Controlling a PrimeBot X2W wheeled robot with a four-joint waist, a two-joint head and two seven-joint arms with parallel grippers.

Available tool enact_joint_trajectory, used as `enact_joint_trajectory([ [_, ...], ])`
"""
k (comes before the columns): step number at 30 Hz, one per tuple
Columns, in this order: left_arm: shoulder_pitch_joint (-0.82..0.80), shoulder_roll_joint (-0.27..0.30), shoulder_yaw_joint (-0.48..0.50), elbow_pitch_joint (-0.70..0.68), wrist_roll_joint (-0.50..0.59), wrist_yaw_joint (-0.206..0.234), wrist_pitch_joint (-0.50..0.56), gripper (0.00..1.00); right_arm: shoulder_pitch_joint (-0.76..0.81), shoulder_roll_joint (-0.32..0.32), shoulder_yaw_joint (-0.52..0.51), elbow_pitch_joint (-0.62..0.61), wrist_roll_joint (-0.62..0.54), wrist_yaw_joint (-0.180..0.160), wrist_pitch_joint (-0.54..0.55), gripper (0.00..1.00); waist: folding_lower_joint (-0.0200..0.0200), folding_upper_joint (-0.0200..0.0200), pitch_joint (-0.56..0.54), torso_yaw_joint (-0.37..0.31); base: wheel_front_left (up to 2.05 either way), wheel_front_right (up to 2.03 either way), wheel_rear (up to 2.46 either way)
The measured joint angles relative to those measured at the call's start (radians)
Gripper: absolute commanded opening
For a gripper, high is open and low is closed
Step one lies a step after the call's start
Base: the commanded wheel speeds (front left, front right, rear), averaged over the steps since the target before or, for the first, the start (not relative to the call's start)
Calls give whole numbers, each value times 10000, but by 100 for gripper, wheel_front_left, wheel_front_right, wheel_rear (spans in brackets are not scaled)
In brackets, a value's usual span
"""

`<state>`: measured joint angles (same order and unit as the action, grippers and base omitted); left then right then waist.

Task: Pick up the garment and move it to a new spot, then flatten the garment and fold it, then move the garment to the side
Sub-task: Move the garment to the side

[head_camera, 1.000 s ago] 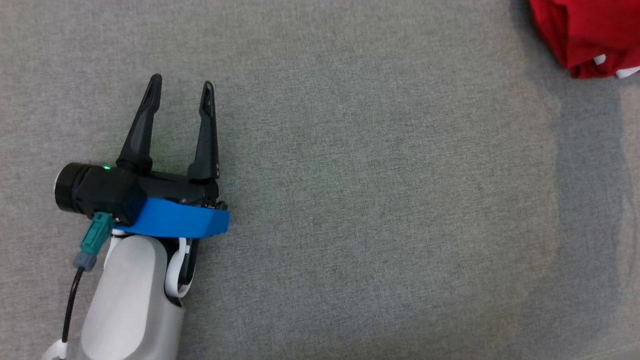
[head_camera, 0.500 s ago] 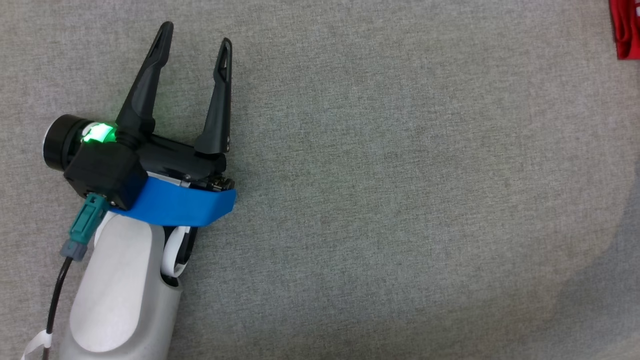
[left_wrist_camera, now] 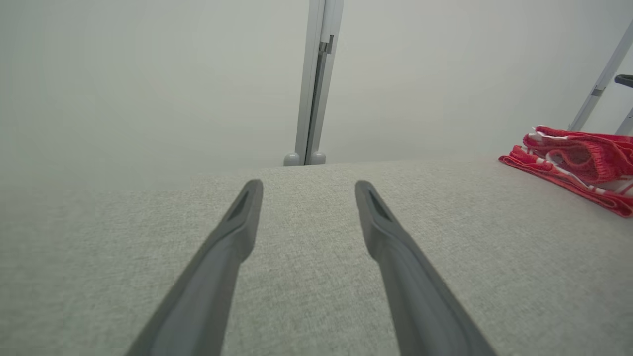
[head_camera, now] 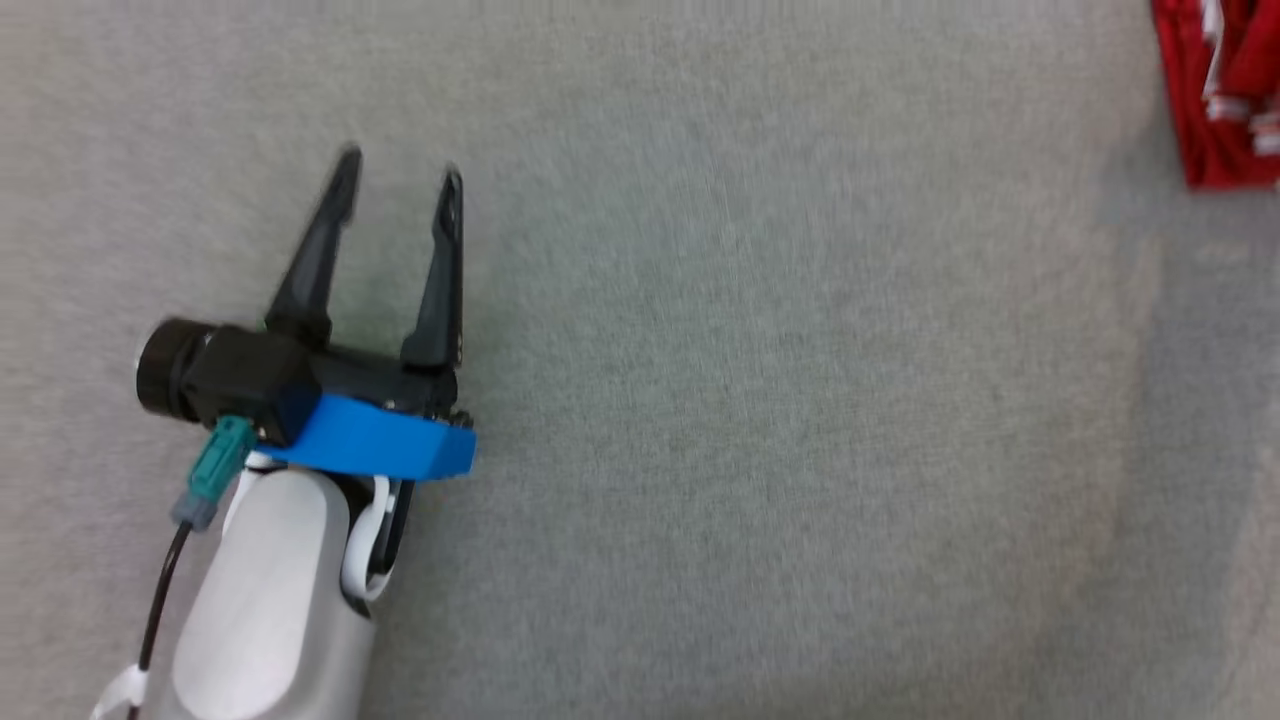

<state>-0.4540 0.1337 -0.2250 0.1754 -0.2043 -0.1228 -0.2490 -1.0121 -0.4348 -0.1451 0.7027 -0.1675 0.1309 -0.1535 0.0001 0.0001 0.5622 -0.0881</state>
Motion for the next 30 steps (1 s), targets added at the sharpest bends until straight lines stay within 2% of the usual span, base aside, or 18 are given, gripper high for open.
enact_joint_trajectory([
  [7,966,-182,257,836,-339,184,-98,100,1936,1118,646,-640,1567,0,-500,100,-3,-1,-1716,260,0,0,0],
  [11,1689,-224,506,1083,-502,345,-119,100,3431,1613,1078,-1542,2583,0,-445,100,-5,-2,-2706,370,0,0,0],
  [16,2467,-293,744,1118,-587,474,-127,100,5537,2077,1055,-2972,3300,-2,-211,100,-6,-3,-3774,553,0,0,0],
  [25,3354,-242,1030,1081,-583,558,-127,100,8492,3221,291,-5218,3267,-2,117,100,-3,-4,-4674,842,0,0,0],
  [30,3731,-270,1047,1091,-512,560,-127,100,9519,3586,163,-5762,3210,-2,291,100,-3,-4,-4965,892,0,0,0],
])
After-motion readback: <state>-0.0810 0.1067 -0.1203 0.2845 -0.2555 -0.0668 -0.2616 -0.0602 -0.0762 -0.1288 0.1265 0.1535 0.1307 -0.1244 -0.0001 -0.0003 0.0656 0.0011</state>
